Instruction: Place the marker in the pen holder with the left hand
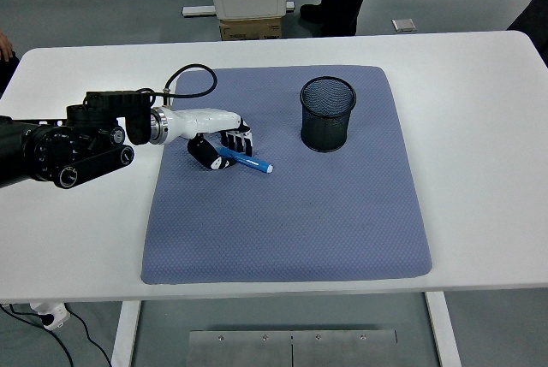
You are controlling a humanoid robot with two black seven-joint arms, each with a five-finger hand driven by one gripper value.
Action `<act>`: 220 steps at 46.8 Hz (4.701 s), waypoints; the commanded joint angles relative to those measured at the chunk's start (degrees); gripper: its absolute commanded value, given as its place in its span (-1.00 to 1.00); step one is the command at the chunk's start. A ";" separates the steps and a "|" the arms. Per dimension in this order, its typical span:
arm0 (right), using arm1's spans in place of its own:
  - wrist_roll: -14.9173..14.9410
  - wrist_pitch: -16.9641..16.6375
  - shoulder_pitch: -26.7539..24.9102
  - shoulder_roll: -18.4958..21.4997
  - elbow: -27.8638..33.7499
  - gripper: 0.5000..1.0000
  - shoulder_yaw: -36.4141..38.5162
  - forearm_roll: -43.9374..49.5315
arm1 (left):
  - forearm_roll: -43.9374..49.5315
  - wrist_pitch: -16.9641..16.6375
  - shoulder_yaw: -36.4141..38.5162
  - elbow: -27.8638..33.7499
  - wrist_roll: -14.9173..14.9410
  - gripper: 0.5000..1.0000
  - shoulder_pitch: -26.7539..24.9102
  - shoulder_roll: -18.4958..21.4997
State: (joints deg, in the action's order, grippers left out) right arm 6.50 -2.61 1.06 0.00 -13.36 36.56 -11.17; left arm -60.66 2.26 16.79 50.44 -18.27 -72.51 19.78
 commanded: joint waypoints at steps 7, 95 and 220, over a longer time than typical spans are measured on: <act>0.00 0.06 0.00 0.00 0.00 1.00 0.00 0.01 | 0.01 -2.96 0.00 0.01 -0.01 -0.65 0.00 0.00; 0.00 0.07 0.00 0.00 0.00 1.00 0.00 0.10 | -4.03 -3.32 0.00 0.10 -0.63 -1.00 0.79 -0.36; 0.00 -0.02 0.00 0.00 0.00 1.00 0.00 0.01 | 30.77 -4.29 -8.79 0.10 -0.71 -1.00 -5.45 -9.85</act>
State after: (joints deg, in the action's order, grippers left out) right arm 6.51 -2.61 1.06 0.00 -13.35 36.54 -11.16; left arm -29.92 -2.02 8.31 50.54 -18.94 -78.46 9.93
